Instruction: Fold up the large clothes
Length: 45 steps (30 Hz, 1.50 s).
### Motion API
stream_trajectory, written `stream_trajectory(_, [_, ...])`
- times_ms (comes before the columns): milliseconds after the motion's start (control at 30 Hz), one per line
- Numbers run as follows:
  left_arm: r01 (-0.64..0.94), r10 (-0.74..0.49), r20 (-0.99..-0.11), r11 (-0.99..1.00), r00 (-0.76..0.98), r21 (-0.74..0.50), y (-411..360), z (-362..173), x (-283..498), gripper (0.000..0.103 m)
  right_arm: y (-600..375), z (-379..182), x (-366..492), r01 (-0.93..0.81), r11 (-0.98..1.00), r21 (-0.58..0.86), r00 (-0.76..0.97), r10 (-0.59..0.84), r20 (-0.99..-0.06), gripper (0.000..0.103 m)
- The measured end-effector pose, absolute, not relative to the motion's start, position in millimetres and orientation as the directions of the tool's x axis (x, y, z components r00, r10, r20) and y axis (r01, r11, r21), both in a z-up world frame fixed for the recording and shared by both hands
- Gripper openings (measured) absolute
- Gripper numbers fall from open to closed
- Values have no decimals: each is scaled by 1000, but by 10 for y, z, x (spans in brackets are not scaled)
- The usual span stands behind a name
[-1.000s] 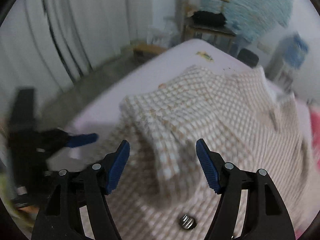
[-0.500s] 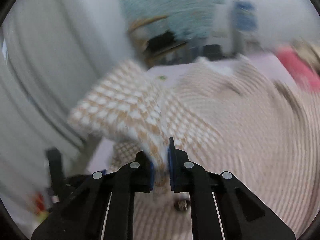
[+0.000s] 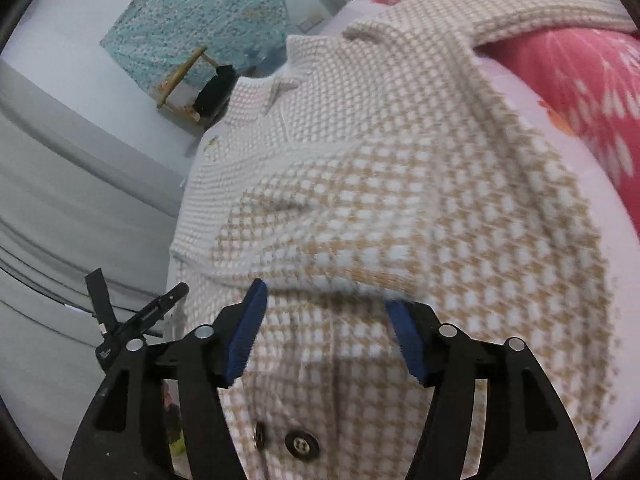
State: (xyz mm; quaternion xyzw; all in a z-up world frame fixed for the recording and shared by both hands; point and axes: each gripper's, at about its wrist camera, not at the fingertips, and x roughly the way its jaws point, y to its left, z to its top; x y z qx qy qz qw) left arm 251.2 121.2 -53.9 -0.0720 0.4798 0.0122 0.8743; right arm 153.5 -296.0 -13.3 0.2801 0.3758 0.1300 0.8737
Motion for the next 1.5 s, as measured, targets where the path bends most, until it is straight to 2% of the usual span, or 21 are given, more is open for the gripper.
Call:
stream_trajectory(233, [-103, -42, -842, 988, 538, -115, 1224, -538, 2509, 35, -2951, -124, 1465, -24, 825, 565, 622, 455, -637, 70])
stream_trajectory(433, [-86, -48, -843, 990, 536, -111, 1234, -516, 2509, 35, -2795, -12, 1388, -78, 880, 469, 603, 416, -680, 79])
stream_trajectory(500, [-72, -44, -836, 992, 547, -100, 1229, -493, 2495, 35, -2887, 76, 1356, -58, 889, 454, 634, 384, -671, 79])
stream_trajectory(700, [-42, -20, -819, 998, 573, -54, 1195, -419, 2486, 38, -3271, 124, 1469, 2, 849, 529, 704, 374, -603, 80])
stream_trajectory(867, [-45, -2, -813, 998, 582, -35, 1167, -392, 2552, 40, -3293, 95, 1610, 4, 831, 556, 715, 386, -583, 75])
stream_trajectory(1100, [-71, 24, -826, 997, 563, -19, 1200, -468, 2633, 40, -3228, 20, 1891, 3, 835, 551, 678, 403, -615, 58])
stream_trajectory(1200, [-77, 19, -836, 997, 549, -28, 1232, -531, 2638, 40, -3203, -7, 2019, 4, 841, 540, 658, 405, -635, 56])
stream_trajectory(1367, [-70, 19, -831, 997, 556, -24, 1230, -536, 2635, 40, -3168, -72, 2173, 95, 904, 417, 643, 264, -719, 56])
stream_trajectory(1500, [-66, 19, -830, 998, 558, -22, 1216, -531, 2637, 40, -3169, -159, 2258, 98, 901, 422, 634, 270, -725, 56])
